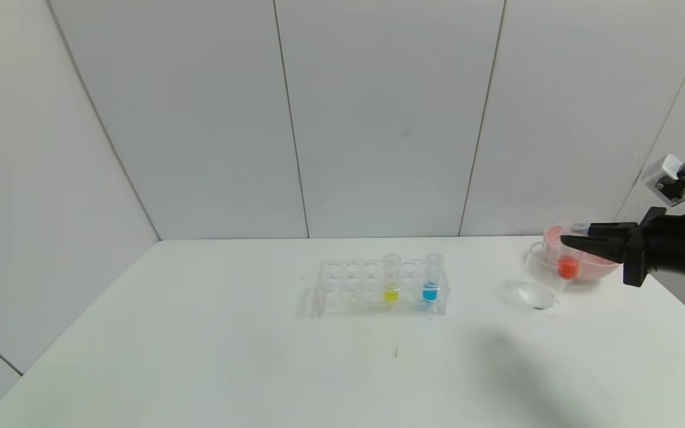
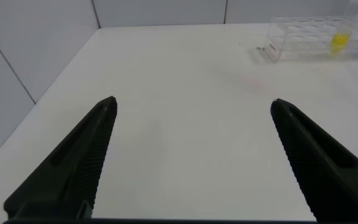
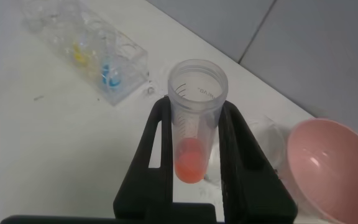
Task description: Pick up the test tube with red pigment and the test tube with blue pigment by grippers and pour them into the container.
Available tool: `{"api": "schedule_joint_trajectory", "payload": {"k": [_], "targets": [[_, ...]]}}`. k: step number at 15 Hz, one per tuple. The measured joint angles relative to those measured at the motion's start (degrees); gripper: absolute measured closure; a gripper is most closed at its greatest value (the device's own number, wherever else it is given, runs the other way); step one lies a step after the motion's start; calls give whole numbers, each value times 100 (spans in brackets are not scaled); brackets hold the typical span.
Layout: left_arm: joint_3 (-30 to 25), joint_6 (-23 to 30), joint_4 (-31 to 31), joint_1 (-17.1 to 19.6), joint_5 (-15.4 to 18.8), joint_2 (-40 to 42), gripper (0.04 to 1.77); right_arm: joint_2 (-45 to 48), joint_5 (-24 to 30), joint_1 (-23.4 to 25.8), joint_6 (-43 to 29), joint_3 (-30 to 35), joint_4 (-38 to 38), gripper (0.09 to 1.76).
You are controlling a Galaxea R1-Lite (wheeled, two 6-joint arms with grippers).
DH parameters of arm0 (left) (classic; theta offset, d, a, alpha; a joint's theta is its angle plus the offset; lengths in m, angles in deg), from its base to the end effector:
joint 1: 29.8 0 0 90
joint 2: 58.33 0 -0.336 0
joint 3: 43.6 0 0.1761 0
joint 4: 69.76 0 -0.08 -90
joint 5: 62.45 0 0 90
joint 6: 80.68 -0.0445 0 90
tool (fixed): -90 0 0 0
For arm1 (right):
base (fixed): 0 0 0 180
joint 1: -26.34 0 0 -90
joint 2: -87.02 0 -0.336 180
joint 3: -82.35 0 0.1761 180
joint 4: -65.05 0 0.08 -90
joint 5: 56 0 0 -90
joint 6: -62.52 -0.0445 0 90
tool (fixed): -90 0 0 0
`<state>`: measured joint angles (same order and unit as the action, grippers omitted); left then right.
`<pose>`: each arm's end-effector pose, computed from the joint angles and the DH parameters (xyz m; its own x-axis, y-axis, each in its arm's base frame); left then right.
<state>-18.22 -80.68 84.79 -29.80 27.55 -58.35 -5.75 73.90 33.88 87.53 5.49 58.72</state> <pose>-0.0524 0.0000 0.0753 1.0000 0.0000 -0.0016 0.0000 1.0000 0.0000 0.2925 -0.0099 0.2441 0.7881 0.5427 -0.2904 -0.6008 0.7808 -0.1713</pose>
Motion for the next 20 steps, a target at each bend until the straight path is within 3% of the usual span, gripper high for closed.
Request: {"api": "schedule_joint_trajectory", "payload": {"k": [5,8,13,20], "targets": [[0,0,0,0,0,-2,5,-511,-18,774,627,-1621,-1911,136],[0,0,-2,0,0,-2,5,-944,-714,924,1229,-2679,-2914,136],[0,0,0,0,0,-2,5,-1512,-1209,920,2438,-3602,-4162,136],[0,0,0,0,0,0,5,-2118,-2020,568,3060,-5533,-6355,136]]}}
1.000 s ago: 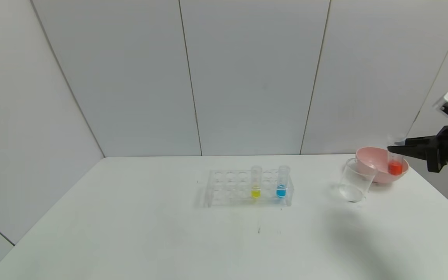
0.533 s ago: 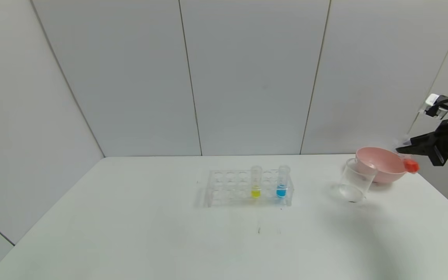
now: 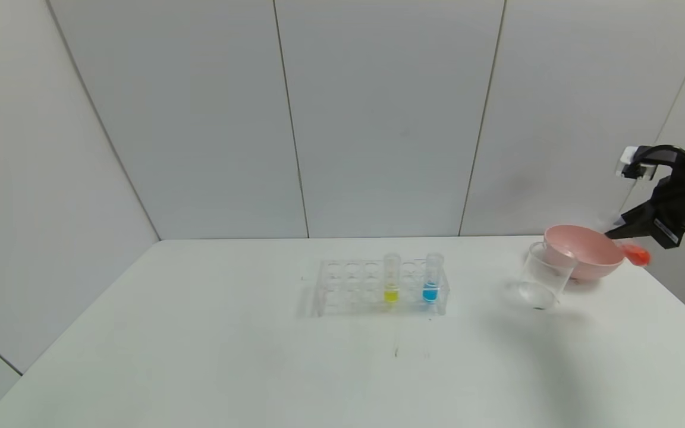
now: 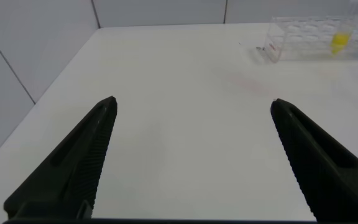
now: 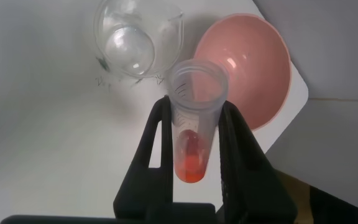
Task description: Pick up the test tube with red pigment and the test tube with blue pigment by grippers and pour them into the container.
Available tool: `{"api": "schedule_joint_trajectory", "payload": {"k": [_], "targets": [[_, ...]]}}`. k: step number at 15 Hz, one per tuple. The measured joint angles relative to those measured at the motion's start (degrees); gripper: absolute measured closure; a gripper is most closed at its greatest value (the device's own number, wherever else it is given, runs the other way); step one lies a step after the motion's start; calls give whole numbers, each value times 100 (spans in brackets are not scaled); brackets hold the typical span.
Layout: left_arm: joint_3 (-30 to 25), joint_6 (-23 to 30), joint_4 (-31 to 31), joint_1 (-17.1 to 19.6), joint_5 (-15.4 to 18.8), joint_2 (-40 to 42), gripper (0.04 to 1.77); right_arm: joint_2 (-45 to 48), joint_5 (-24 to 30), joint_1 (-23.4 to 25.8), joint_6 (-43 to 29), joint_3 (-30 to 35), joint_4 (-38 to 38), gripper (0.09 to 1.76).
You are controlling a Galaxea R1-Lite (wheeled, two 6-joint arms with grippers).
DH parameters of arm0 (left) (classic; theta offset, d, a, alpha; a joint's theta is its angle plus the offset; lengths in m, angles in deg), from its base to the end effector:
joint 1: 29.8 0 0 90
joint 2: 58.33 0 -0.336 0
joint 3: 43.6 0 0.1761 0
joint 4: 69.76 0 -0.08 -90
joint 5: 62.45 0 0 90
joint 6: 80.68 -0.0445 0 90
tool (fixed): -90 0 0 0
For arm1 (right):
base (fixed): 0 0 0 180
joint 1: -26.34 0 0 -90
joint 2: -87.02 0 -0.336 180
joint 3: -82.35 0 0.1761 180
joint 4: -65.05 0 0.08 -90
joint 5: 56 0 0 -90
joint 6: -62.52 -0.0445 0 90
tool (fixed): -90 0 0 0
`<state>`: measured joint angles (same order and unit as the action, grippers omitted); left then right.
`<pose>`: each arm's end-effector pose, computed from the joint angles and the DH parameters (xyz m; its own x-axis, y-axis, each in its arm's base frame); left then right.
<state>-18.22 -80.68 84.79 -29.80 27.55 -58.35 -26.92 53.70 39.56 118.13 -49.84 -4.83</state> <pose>-0.0524 0.0000 0.0753 1.0000 0.0000 -0.0016 0.0000 1.0000 0.0000 0.3726 -0.0721 0.2667 0.6460 0.1945 -0.7381 -0.6233 0.6927 -0.3630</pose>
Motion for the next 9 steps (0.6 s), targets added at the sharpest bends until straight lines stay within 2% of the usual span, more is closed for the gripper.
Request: {"api": "schedule_joint_trajectory", "payload": {"k": [2,9], "targets": [[0,0,0,0,0,0,5,-265,-435,-89,369,-553,-533,136],[0,0,0,0,2,-2,5,-839,-1376,-491,638,-777,-199,136]]}}
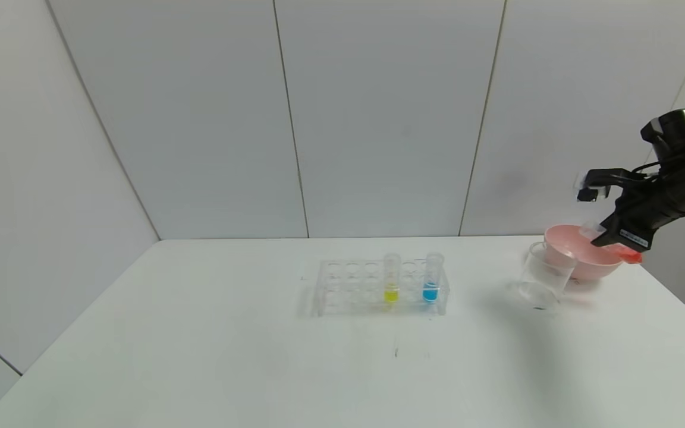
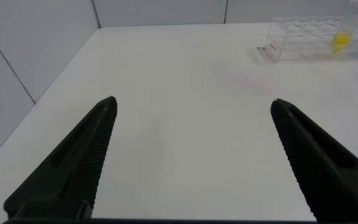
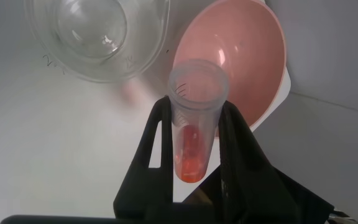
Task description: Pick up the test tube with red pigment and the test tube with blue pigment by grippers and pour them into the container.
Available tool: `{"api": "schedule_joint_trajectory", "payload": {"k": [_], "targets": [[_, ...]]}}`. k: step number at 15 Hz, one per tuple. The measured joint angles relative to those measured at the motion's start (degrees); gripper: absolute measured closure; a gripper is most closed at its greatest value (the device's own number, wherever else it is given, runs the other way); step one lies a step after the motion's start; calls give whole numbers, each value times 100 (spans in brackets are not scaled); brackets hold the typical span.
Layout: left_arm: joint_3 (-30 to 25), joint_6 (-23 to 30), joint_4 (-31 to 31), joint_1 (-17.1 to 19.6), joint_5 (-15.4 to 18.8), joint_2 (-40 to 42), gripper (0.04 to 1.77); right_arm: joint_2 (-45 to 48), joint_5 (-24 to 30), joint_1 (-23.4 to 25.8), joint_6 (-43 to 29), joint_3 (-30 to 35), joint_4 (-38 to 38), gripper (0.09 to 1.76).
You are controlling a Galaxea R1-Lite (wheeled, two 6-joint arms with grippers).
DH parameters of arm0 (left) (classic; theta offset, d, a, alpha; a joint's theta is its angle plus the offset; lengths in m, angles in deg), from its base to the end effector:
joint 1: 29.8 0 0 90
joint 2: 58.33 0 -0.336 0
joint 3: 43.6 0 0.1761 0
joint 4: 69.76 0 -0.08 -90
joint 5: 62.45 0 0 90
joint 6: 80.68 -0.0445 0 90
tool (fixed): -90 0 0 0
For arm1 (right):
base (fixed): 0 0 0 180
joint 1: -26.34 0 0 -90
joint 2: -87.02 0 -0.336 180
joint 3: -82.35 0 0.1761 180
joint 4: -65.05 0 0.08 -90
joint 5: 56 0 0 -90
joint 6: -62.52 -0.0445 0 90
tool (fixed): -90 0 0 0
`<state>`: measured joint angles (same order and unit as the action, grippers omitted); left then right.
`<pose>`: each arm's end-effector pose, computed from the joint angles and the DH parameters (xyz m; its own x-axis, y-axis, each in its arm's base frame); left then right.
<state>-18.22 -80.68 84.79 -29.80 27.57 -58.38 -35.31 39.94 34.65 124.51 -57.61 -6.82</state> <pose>-0.0523 0.0000 0.0754 1.0000 -0.0003 -0.0021 0.0003 1.0000 0.0000 0.4164 -0.0562 0.2364 0.5901 0.0184 -0.8071 -0.6695 0.5698 -0.4765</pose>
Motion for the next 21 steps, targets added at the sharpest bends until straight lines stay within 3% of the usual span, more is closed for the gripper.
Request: {"api": "schedule_joint_trajectory", "payload": {"k": [5,21], "targets": [[0,0,0,0,-2,0,5,-51,-727,-378,176,-2,-6,136],[0,-2,0,0,-2,2,5,-104,-2317,-1033,539,-2,5,136]]}}
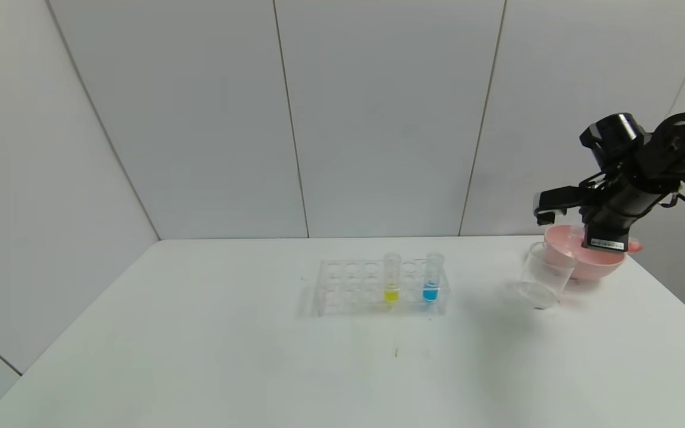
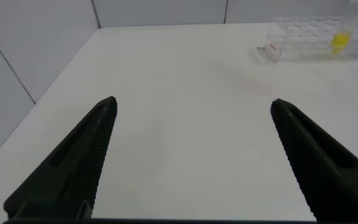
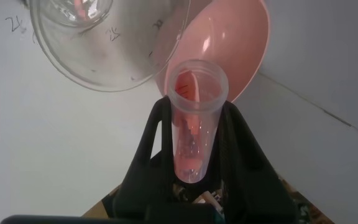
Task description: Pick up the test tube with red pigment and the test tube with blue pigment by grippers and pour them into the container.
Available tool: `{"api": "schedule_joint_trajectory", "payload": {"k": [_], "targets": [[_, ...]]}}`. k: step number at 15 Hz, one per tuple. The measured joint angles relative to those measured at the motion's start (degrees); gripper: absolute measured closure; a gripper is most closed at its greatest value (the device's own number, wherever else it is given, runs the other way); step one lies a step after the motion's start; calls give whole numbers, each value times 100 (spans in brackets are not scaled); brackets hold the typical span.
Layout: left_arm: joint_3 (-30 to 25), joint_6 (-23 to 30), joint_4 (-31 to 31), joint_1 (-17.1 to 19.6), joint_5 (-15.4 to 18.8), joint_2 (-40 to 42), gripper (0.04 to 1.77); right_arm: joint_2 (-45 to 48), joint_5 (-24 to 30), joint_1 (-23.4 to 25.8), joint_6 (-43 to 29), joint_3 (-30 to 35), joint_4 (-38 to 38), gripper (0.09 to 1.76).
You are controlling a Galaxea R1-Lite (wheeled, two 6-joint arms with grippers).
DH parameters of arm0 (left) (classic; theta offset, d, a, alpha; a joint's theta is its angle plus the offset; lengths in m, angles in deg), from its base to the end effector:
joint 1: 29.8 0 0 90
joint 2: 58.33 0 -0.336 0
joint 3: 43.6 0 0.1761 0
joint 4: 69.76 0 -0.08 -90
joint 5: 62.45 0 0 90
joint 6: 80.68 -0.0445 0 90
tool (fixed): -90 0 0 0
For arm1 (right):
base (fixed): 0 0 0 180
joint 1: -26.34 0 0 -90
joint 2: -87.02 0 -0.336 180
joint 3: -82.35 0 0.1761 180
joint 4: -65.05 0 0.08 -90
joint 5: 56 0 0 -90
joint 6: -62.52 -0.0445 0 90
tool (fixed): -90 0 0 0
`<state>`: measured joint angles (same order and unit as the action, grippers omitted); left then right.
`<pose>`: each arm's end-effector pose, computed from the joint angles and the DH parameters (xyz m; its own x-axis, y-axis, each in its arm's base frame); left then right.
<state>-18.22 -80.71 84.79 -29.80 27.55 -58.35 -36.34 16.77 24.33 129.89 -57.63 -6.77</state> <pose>-0.0524 0.0000 0.0753 1.0000 0.0000 -0.0016 0.0000 1.0000 0.0005 0.4236 0.0017 0.2304 0.5552 -0.2769 -0.7843 -0.7053 0.3430 -0.6204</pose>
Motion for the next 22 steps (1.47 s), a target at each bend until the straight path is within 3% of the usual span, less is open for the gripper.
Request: {"api": "schedule_joint_trajectory", "payload": {"k": [9,12,22], "targets": [[0,2,-2,0,0,-2,5,-59,-523,-143,267,0,121,136],[0,2,0,0,0,0,5,-78,-1009,-200,567,0,255,136],[0,2,-2,0,0,-2,5,-96,-1653,-400,1221,0,501,136]]}}
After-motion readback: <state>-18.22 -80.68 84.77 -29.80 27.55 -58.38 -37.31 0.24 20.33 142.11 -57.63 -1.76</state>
